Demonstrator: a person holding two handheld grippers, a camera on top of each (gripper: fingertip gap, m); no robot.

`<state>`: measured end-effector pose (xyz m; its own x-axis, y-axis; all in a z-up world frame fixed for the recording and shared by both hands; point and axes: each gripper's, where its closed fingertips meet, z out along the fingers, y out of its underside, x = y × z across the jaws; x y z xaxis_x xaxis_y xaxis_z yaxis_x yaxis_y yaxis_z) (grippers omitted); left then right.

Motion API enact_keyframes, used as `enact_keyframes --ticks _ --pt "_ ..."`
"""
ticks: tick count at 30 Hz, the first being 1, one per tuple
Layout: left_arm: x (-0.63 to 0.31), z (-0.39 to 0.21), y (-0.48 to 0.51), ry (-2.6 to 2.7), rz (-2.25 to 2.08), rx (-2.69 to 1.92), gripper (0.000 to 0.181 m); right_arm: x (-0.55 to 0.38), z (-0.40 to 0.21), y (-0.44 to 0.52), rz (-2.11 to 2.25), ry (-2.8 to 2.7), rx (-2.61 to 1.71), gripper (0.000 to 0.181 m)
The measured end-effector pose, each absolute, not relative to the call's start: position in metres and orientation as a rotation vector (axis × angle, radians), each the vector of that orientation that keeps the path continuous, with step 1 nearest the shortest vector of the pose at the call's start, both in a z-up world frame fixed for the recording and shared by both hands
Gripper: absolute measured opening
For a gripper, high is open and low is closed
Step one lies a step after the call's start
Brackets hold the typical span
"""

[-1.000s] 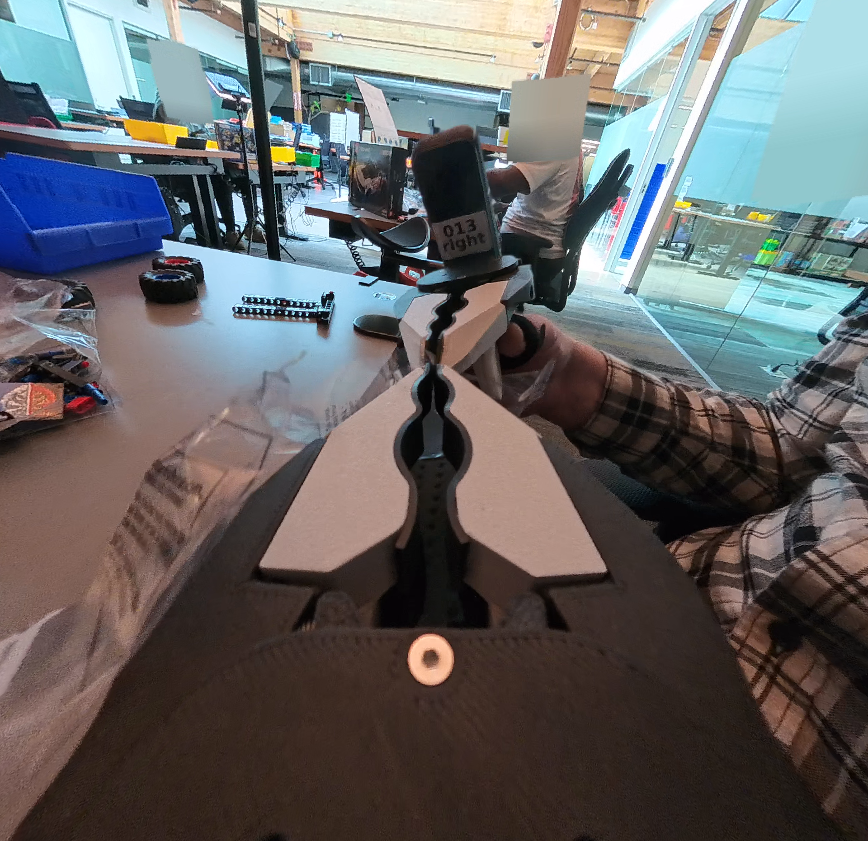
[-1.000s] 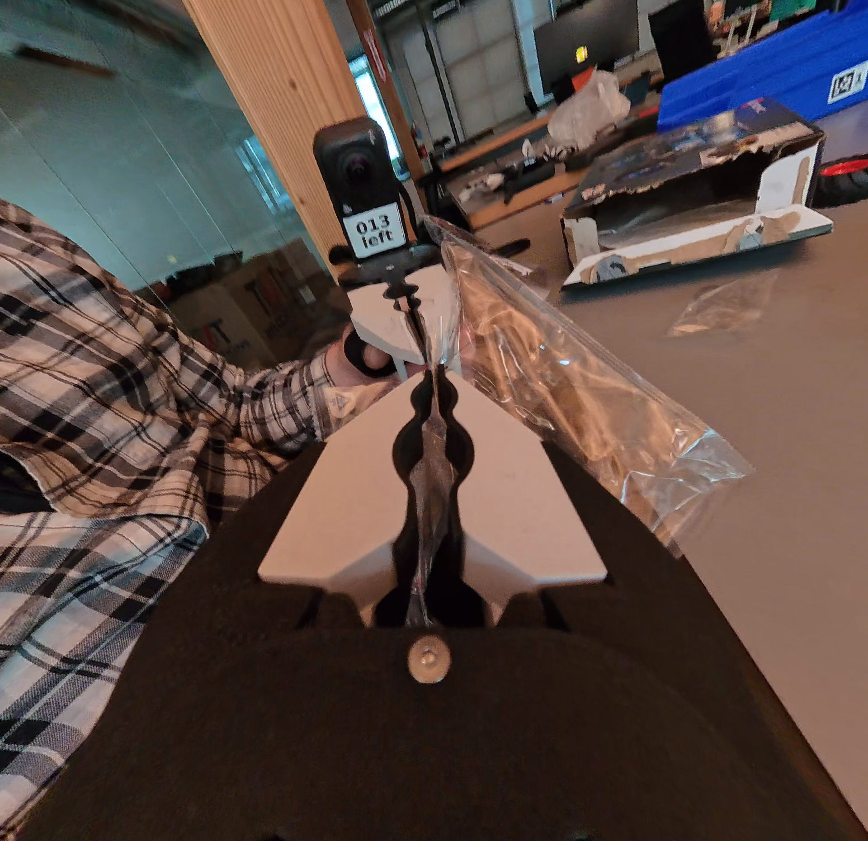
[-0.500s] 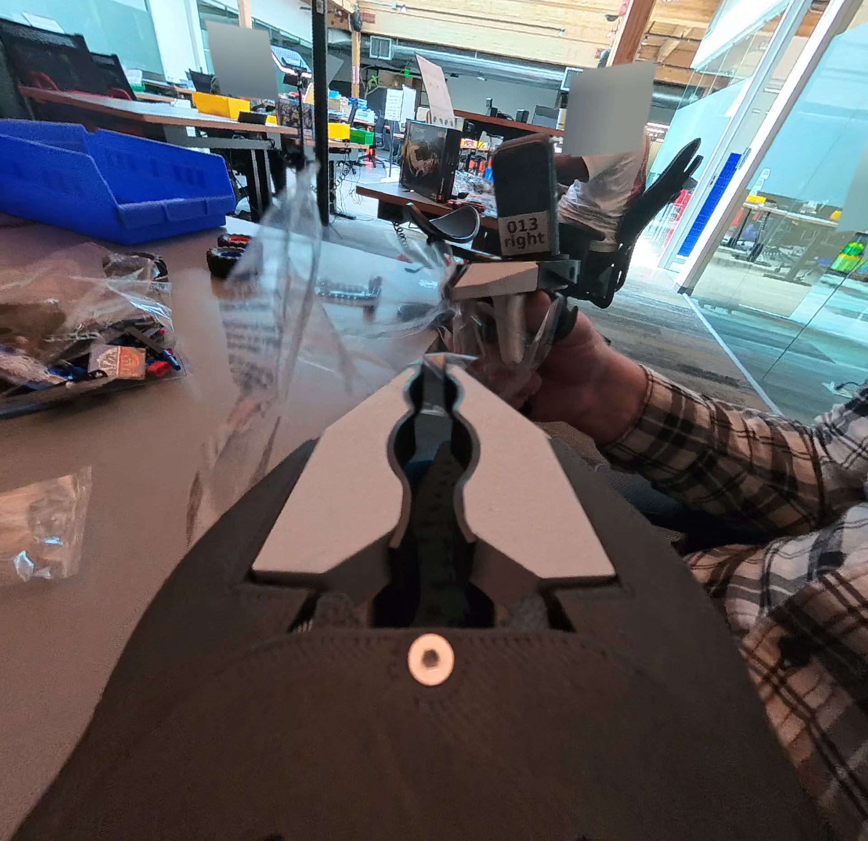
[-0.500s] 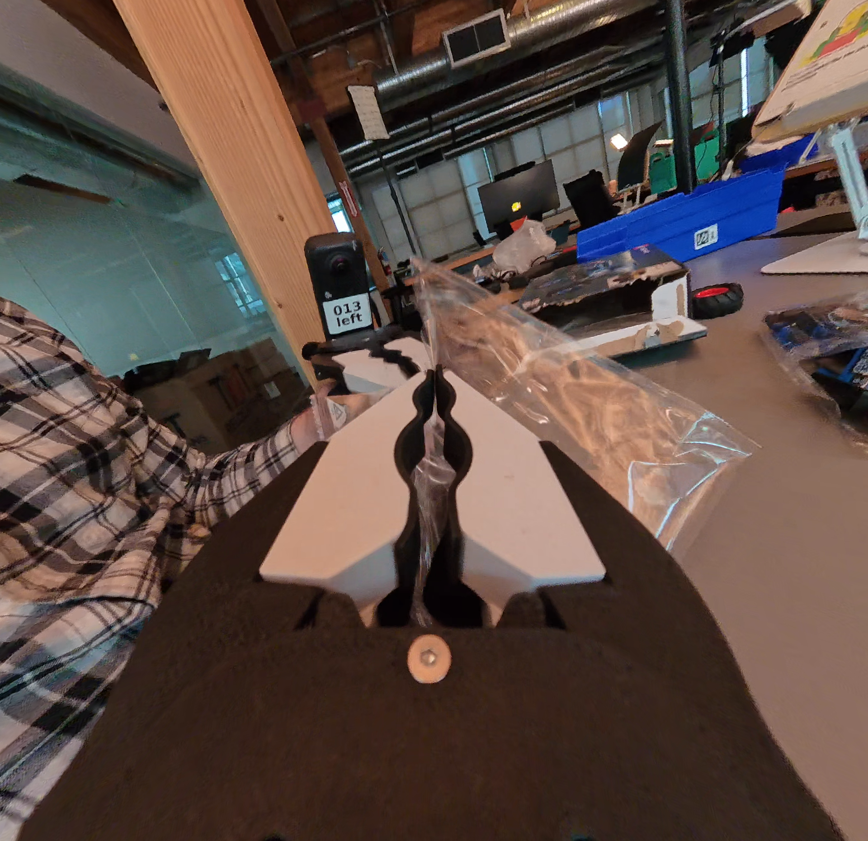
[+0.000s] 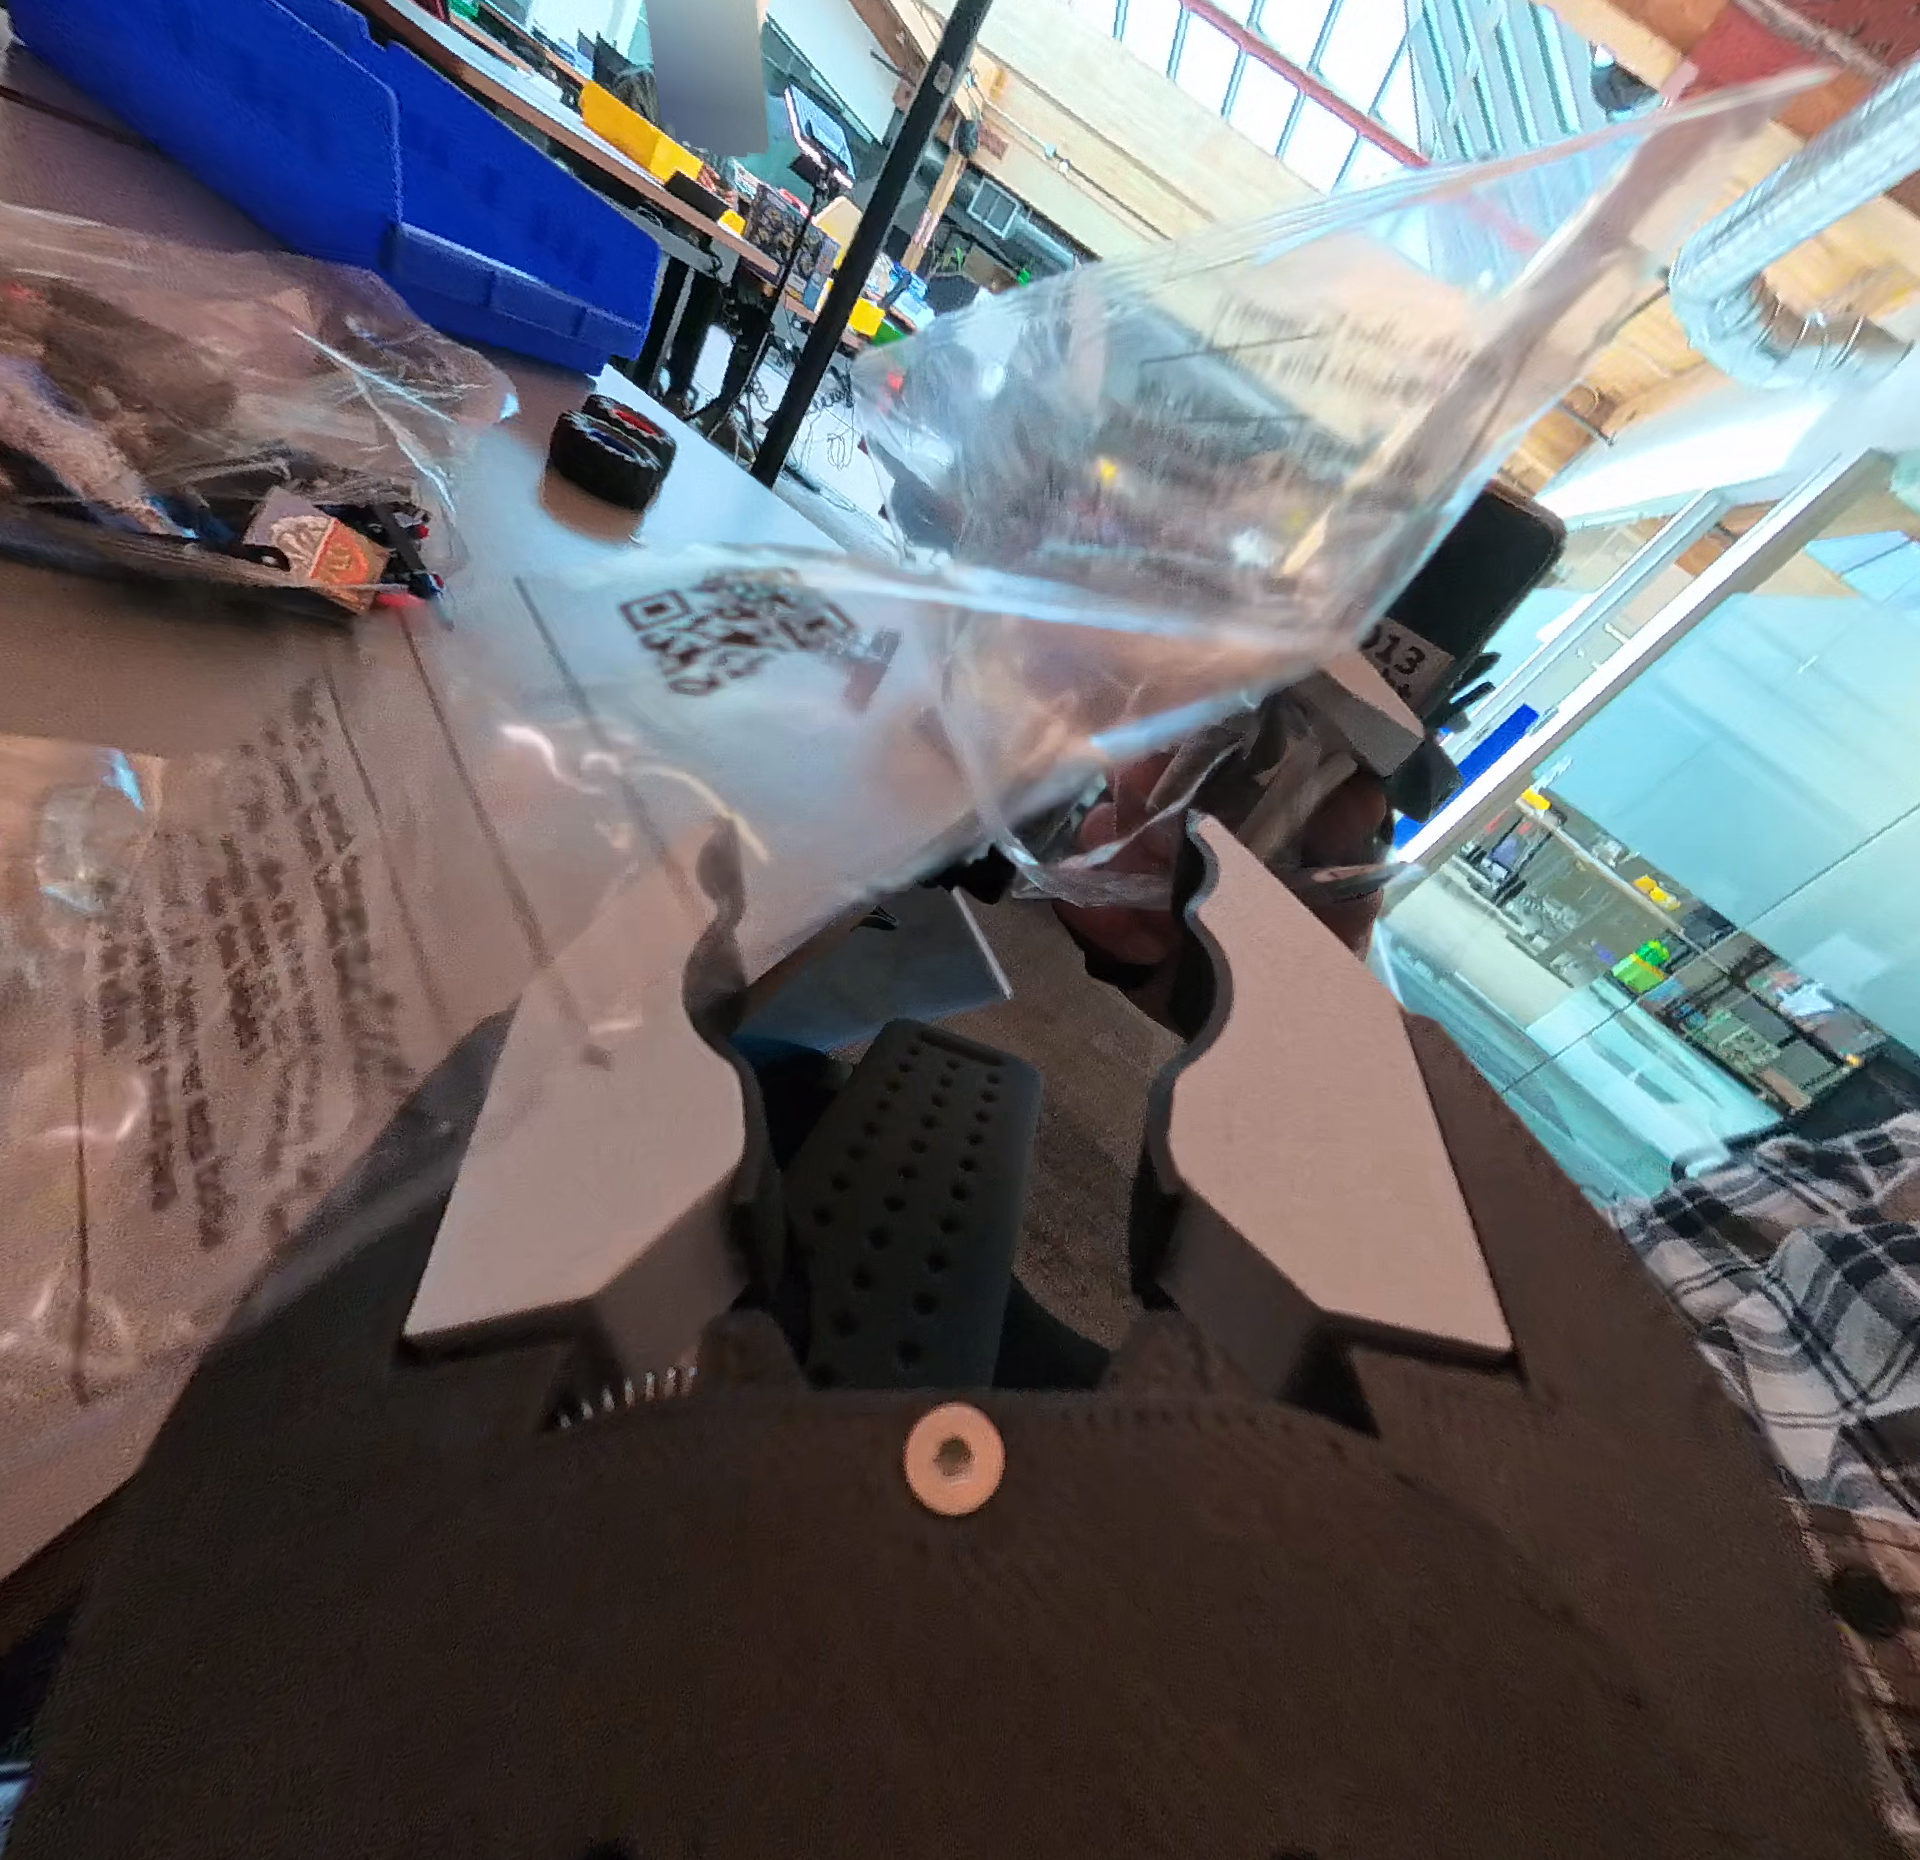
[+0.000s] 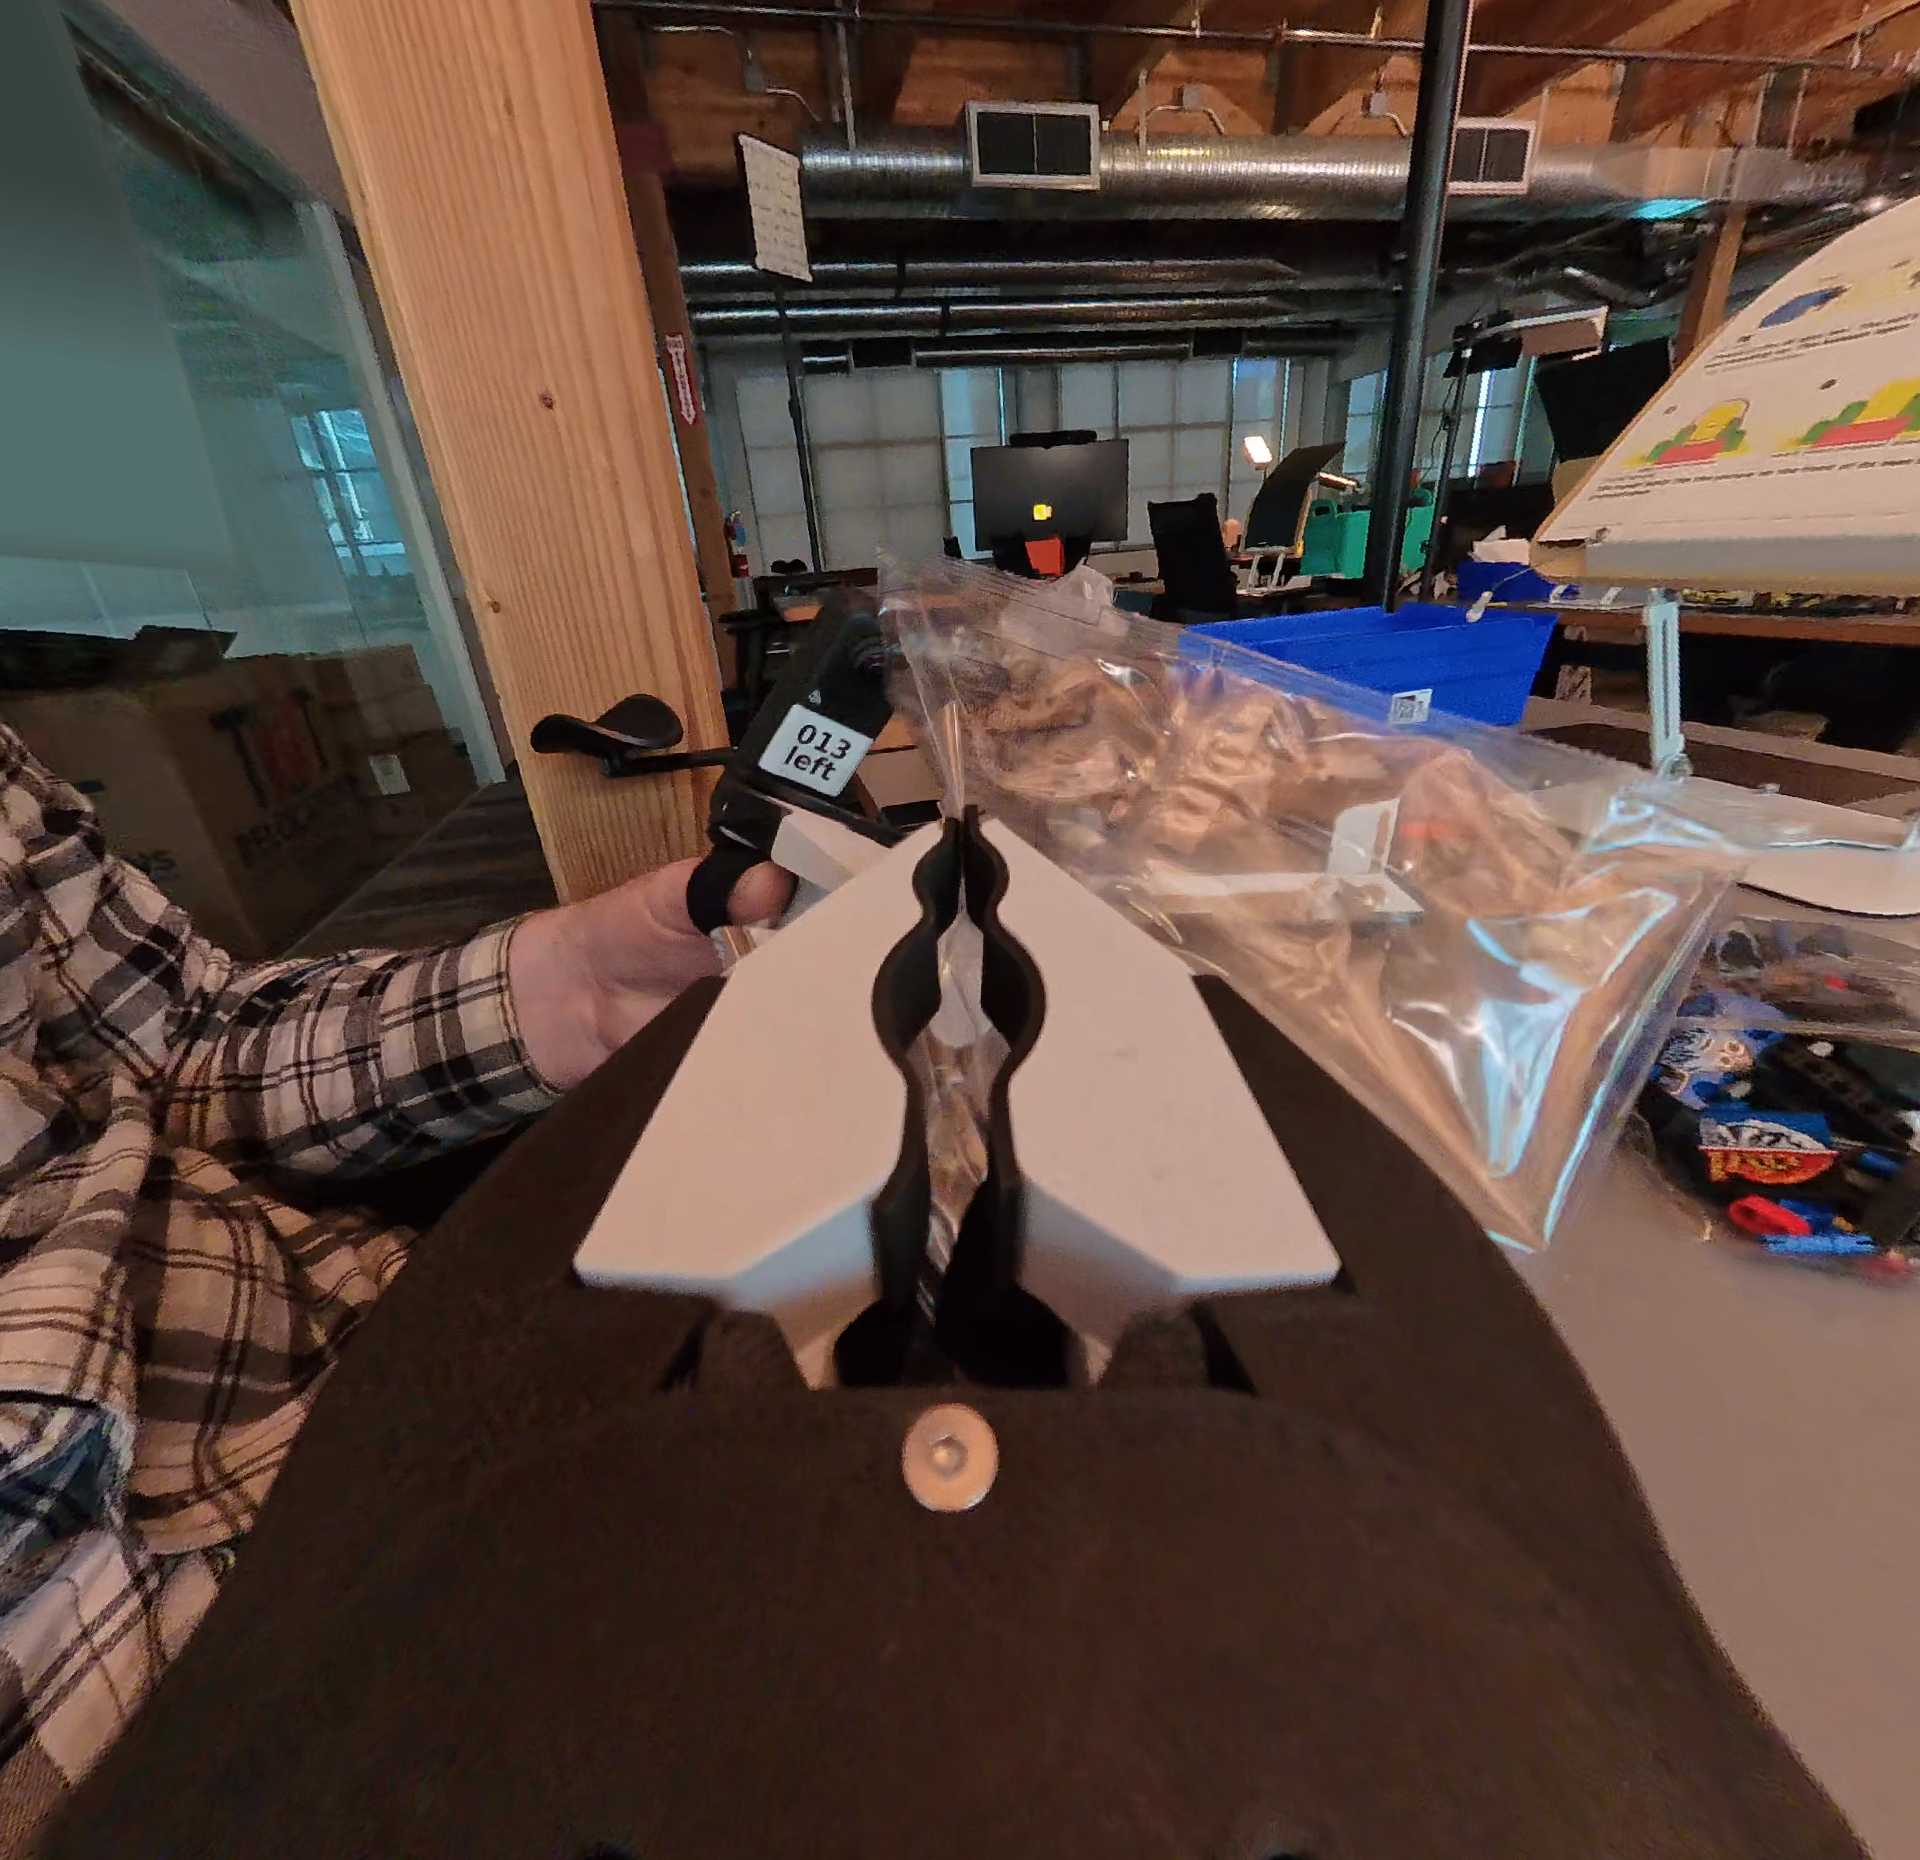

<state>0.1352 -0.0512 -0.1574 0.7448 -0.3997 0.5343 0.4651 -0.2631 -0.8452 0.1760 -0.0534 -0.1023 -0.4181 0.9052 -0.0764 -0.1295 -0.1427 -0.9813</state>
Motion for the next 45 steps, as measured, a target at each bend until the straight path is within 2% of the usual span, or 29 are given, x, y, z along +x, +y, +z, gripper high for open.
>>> enact_keyframes --ticks 2,4,11,14,15,20,26,29,30,31,38,42,43,45 --pt "0.133 -0.156 -0.053 -0.047 -0.793 -1.624 0.082 0.175 -0.099 -0.049 1.661 -1.304 -0.942 0.000" --pt "0.134 -0.148 -0.060 0.014 -0.692 -1.585 0.073 0.173 -0.097 -0.044 1.693 -1.260 -0.971 0.000" --pt "0.158 -0.104 -0.095 0.465 -0.030 -1.466 0.060 0.172 -0.088 -0.029 1.922 -1.097 -1.038 0.000" --pt "0.174 -0.105 -0.093 0.609 0.113 -1.500 0.057 0.171 -0.086 -0.028 1.996 -1.058 -1.046 0.000" --pt "0.176 -0.111 -0.088 0.638 0.123 -1.535 0.057 0.169 -0.087 -0.029 2.000 -1.064 -1.054 0.000" --pt "0.186 -0.112 -0.079 0.707 0.152 -1.500 0.036 0.161 -0.088 -0.040 2.023 -1.094 -1.081 0.000" --pt "0.176 -0.109 -0.078 0.793 0.226 -1.547 0.045 0.155 -0.091 -0.046 2.077 -1.132 -1.106 0.000" --pt "0.175 -0.121 -0.078 0.840 0.186 -1.620 0.018 0.152 -0.087 -0.049 2.116 -1.131 -1.095 0.000" --pt "0.171 -0.124 -0.076 0.841 0.217 -1.639 0.004 0.151 -0.087 -0.050 2.133 -1.127 -1.095 0.000" --pt "0.169 -0.130 -0.075 0.865 0.232 -1.668 0.000 0.150 -0.086 -0.050 2.148 -1.121 -1.096 0.000" --pt "0.151 -0.120 -0.080 1.007 0.294 -1.735 0.000 0.140 -0.092 -0.037 2.196 -1.065 -1.197 0.000" --pt "0.131 -0.109 -0.084 1.142 0.362 -1.793 0.000 0.140 -0.095 -0.014 2.101 -1.103 -1.257 0.020" --pt "0.127 -0.106 -0.085 1.169 0.369 -1.797 0.000 0.138 -0.100 0.002 1.992 -1.138 -1.312 0.029" --pt "0.119 -0.099 -0.084 1.207 0.392 -1.805 0.000 0.135 -0.118 0.056 1.612 -1.207 -1.445 0.032"
